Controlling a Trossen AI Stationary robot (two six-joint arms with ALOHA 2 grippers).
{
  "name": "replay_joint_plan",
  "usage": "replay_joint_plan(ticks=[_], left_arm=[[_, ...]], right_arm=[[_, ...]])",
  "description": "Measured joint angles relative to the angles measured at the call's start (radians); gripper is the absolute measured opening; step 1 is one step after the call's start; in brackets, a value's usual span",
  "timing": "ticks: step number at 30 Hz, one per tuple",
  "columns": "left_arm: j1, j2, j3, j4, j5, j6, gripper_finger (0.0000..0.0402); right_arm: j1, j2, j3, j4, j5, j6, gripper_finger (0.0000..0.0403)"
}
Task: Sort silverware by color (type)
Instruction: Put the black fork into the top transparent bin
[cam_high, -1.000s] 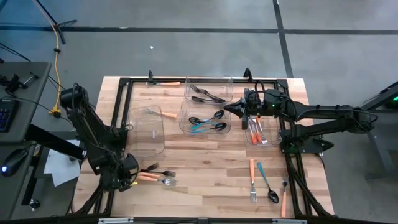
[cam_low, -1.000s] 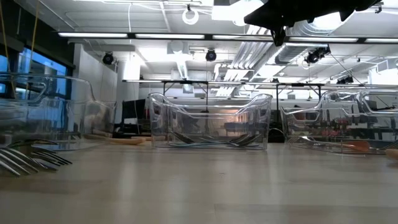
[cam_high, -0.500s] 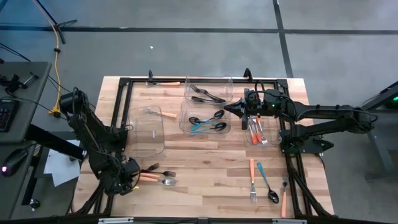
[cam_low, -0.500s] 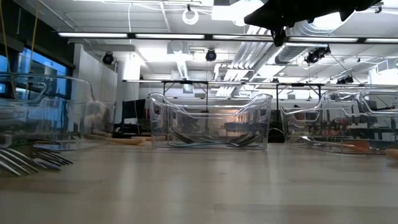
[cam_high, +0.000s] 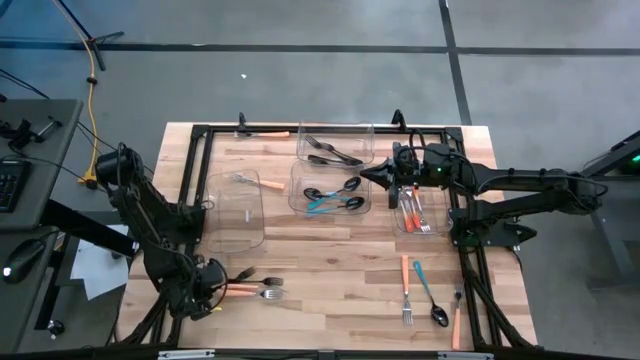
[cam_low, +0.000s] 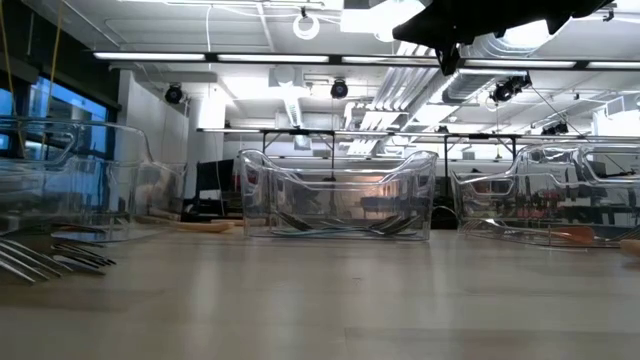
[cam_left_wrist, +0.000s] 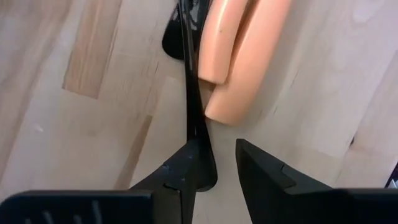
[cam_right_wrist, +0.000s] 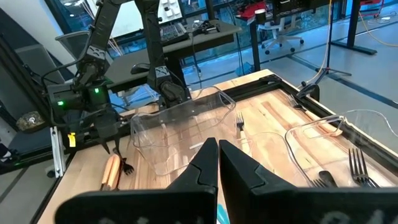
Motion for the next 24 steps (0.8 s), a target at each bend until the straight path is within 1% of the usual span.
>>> replay_joint_plan(ticks=[5, 14, 21, 24], left_arm=[[0.002, -0.002, 0.002, 0.001, 0.045, -0.041, 0.0097], [0.002, -0.005, 0.003, 0.001, 0.041, -0.066, 0.0097], [0.001, -0.067, 0.004, -0.004, 0.032, -0.069, 0.0095], [-0.002, -0.069, 0.004, -0.035, 0.032, -0.059, 0.0095]], right_arm=[[0.0, 0.0, 0.0, -0.006, 0.0, -0.003, 0.0], [0.0, 0.0, 0.0, -0.015, 0.0, -0.001, 0.0], [0.0, 0.0, 0.0, -0.016, 0.0, 0.004, 0.0], [0.0, 0.0, 0.0, -0.016, 0.0, 0.004, 0.0]])
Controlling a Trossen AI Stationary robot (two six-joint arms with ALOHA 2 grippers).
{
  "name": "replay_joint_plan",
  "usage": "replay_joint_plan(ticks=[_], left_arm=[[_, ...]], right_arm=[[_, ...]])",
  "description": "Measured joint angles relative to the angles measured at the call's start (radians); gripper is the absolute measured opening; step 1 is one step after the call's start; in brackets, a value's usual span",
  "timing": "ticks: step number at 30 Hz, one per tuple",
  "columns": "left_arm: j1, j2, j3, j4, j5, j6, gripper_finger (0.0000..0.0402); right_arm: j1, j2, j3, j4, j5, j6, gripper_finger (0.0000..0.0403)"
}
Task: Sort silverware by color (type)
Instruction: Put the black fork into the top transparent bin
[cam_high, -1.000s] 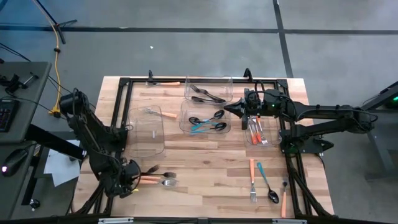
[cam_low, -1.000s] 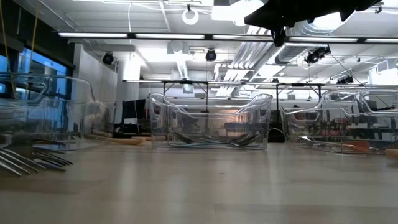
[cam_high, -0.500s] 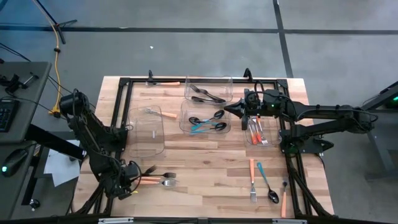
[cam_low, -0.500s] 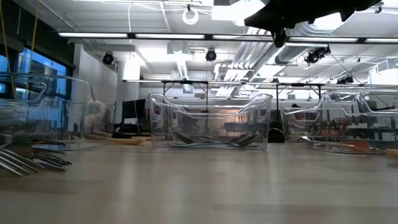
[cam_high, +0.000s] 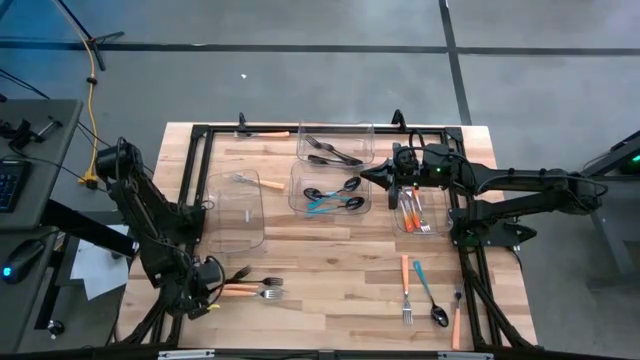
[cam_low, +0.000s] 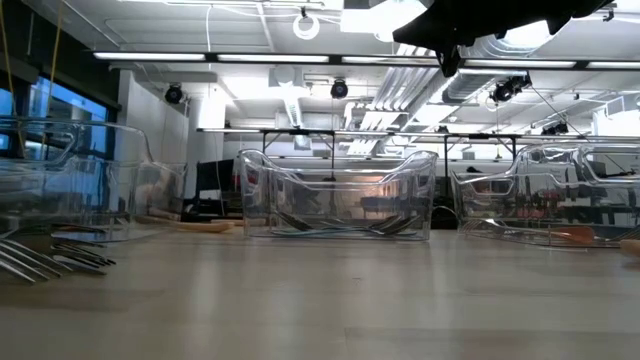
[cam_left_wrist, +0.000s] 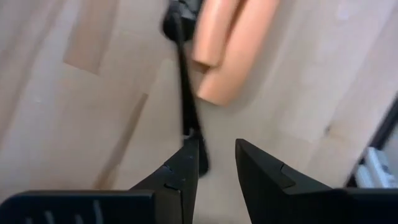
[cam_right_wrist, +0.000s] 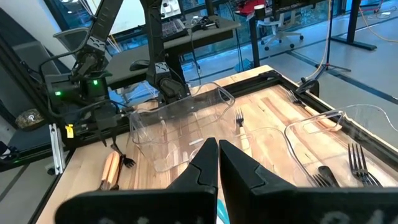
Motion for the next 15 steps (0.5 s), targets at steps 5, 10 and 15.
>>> replay_joint_plan(ticks=[5, 10, 15], left_arm=[[0.001, 0.0, -0.018, -0.022, -0.043, 0.017, 0.0097], [0.002, 0.01, -0.027, -0.013, -0.053, 0.01, 0.0097], [0.002, 0.041, -0.027, 0.036, -0.053, 0.018, 0.0097]], right_arm=[[0.0, 0.0, 0.0, -0.002, 0.0, 0.004, 0.0], [0.0, 0.0, 0.0, -0.002, 0.0, 0.009, 0.0], [0.0, 0.0, 0.0, -0.004, 0.0, 0.008, 0.0]])
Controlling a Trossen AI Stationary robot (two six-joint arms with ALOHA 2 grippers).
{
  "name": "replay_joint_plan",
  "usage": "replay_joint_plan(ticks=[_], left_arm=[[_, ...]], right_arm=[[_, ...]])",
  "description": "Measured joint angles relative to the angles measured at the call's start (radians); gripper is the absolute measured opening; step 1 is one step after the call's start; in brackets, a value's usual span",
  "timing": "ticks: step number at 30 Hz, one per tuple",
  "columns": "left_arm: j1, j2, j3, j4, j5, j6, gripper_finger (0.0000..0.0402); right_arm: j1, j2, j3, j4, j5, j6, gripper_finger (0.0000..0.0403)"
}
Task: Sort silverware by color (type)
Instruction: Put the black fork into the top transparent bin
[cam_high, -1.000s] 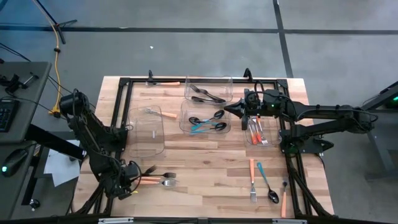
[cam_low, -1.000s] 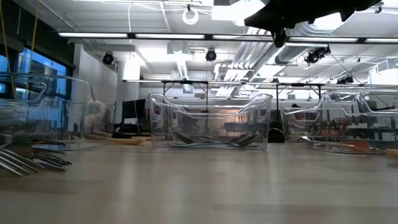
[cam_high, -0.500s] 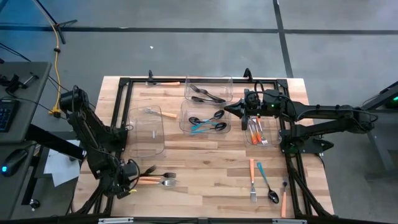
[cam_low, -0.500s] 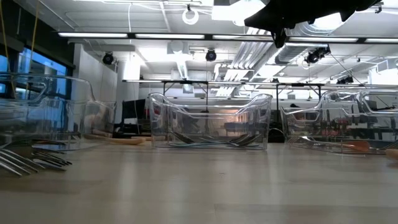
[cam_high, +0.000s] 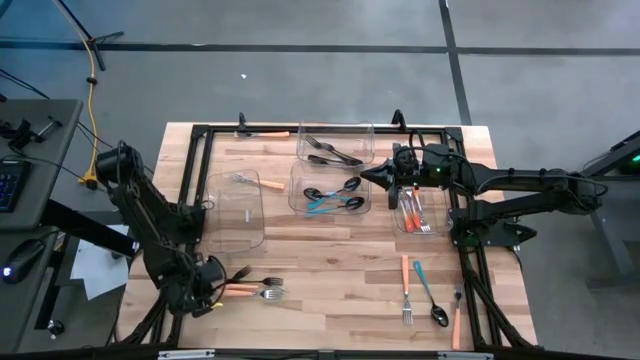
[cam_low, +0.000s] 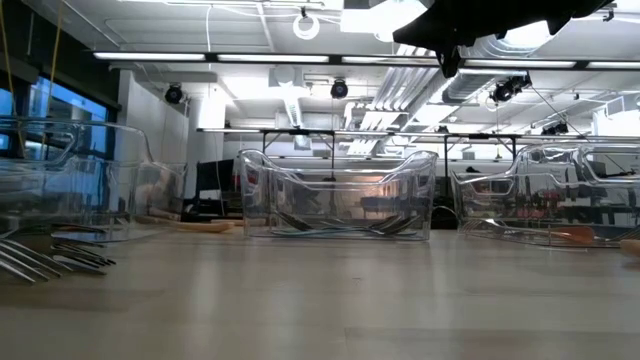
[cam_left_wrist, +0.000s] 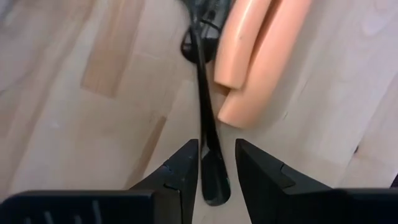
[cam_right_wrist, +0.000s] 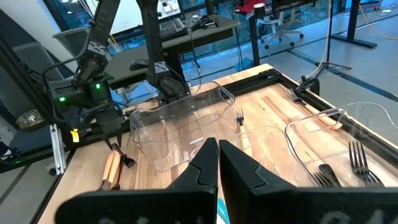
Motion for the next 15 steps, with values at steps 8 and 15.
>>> replay_joint_plan(ticks=[8, 15], left_arm=[[0.0, 0.077, 0.008, -0.006, 0.004, -0.016, 0.0097], [0.0, 0.078, 0.008, -0.037, 0.009, -0.044, 0.0093]], right_arm=[[0.0, 0.0, 0.0, -0.014, 0.0, 0.0, 0.0], [0.0, 0.0, 0.0, -0.019, 0.0, 0.0, 0.0]])
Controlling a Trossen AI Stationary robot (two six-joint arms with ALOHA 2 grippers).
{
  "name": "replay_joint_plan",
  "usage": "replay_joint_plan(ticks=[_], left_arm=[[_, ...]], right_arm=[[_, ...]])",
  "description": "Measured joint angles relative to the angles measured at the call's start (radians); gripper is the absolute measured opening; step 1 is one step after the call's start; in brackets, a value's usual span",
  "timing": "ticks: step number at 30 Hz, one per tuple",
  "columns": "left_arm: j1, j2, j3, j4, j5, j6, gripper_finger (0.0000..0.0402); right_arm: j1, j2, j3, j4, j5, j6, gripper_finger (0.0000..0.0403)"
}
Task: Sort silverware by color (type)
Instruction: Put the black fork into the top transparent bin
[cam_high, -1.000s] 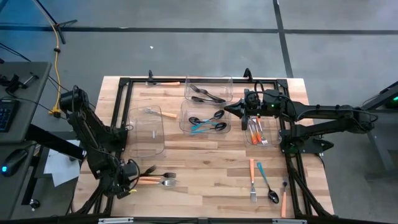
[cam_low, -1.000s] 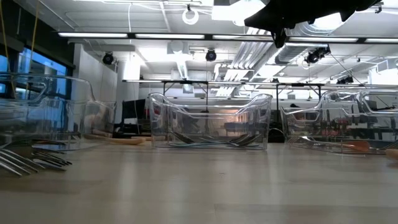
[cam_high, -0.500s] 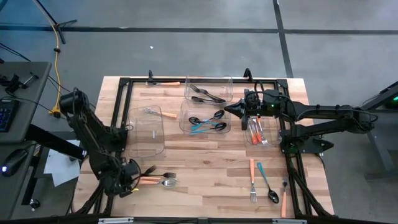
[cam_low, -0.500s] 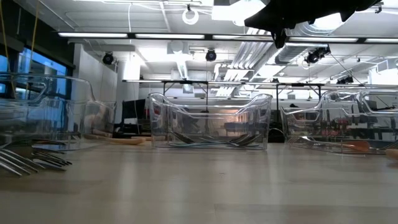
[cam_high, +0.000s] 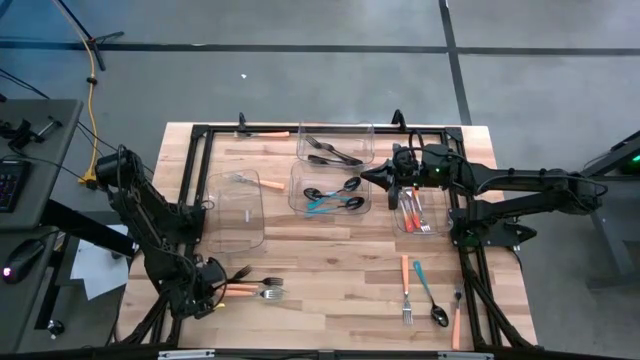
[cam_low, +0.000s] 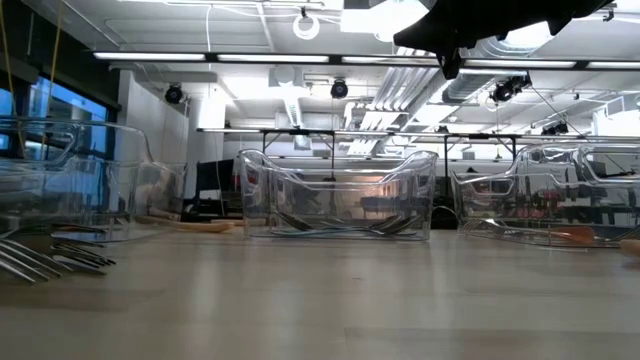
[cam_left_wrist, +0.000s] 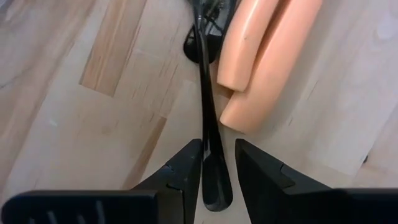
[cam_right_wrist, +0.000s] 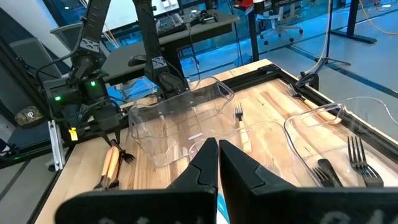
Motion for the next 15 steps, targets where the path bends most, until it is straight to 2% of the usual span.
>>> replay_joint_plan(ticks=[3, 8, 15], left_arm=[[0.0, 0.001, 0.0, -0.012, 0.011, -0.016, 0.0077], [0.0, 0.001, 0.0, -0.015, 0.013, -0.02, 0.0012], [0.0, -0.027, 0.025, -0.04, 0.026, -0.019, 0.0001]], right_arm=[[0.0, 0.0, 0.0, -0.002, 0.0, 0.0, 0.0], [0.0, 0.0, 0.0, -0.002, 0.0, 0.0, 0.0], [0.0, 0.0, 0.0, -0.006, 0.0, 0.0, 0.0]])
